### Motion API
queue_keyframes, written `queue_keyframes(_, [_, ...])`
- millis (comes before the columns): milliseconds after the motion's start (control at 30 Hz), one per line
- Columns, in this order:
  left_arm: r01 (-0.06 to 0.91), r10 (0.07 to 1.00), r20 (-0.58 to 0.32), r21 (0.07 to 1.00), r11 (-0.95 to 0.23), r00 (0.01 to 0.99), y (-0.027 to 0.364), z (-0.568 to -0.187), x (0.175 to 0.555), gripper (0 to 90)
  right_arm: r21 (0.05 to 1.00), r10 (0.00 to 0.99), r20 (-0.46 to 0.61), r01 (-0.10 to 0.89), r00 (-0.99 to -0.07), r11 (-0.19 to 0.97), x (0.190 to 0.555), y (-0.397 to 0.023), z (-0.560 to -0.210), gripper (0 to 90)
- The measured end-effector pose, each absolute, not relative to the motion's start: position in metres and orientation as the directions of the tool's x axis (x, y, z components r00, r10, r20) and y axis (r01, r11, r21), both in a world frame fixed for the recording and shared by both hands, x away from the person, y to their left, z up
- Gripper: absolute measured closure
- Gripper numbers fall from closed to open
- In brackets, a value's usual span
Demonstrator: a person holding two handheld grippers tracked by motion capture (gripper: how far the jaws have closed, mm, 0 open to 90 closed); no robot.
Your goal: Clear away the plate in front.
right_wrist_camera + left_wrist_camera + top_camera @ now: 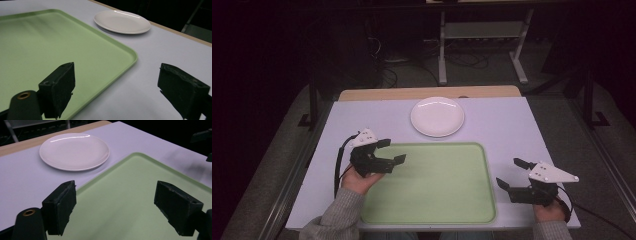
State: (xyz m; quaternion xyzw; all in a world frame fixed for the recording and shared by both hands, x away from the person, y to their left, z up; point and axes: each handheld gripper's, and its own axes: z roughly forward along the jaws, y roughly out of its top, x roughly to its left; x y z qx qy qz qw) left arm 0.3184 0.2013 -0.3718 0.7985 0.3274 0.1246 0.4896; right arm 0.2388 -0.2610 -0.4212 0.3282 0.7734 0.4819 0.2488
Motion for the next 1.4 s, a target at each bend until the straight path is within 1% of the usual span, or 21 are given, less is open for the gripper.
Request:
queue_keyframes(100, [0.406,0.649,-0.118,0.858,-0.315,0.752,0.195,-0.371,0.326,17.3,0.909,0.748,-0.066,0.269,-0.661,0.318,0.239,-0.261,-0.421,13.6])
queue_keyframes(200, [0.421,0.647,-0.137,0.854,-0.307,0.75,0.189,-0.369,0.334,17.3,0.909,0.747,-0.066,0.269,-0.661,0.318,0.239,-0.261,-0.421,13.6])
queue_keyframes(533, [0.422,0.651,-0.117,0.843,-0.333,0.75,0.163,-0.359,0.36,17.8,0.914,0.747,-0.06,0.265,-0.663,0.308,0.24,-0.263,-0.421,13.6])
queue_keyframes(700, [0.435,0.656,-0.123,0.835,-0.337,0.745,0.153,-0.357,0.375,18.1,0.915,0.746,-0.058,0.264,-0.664,0.306,0.24,-0.264,-0.42,13.6])
queue_keyframes(1033, [0.507,0.698,-0.181,0.81,-0.293,0.693,0.137,-0.36,0.409,20.6,0.916,0.743,-0.047,0.268,-0.668,0.299,0.242,-0.265,-0.42,13.6])
queue_keyframes(1100, [0.532,0.715,-0.202,0.802,-0.271,0.669,0.136,-0.363,0.415,21.5,0.916,0.741,-0.044,0.27,-0.67,0.298,0.243,-0.265,-0.42,13.6])
queue_keyframes(1167, [0.569,0.748,-0.225,0.787,-0.239,0.624,0.135,-0.368,0.423,22.2,0.915,0.74,-0.041,0.272,-0.672,0.298,0.243,-0.264,-0.421,13.6])
queue_keyframes(1267, [0.642,0.775,-0.303,0.748,-0.168,0.555,0.138,-0.377,0.434,23.6,0.915,0.738,-0.043,0.27,-0.674,0.3,0.244,-0.264,-0.421,13.6])
queue_keyframes(1400, [0.743,0.797,-0.409,0.666,-0.073,0.445,0.142,-0.391,0.446,25.9,0.916,0.736,-0.042,0.268,-0.675,0.299,0.244,-0.264,-0.421,13.6])
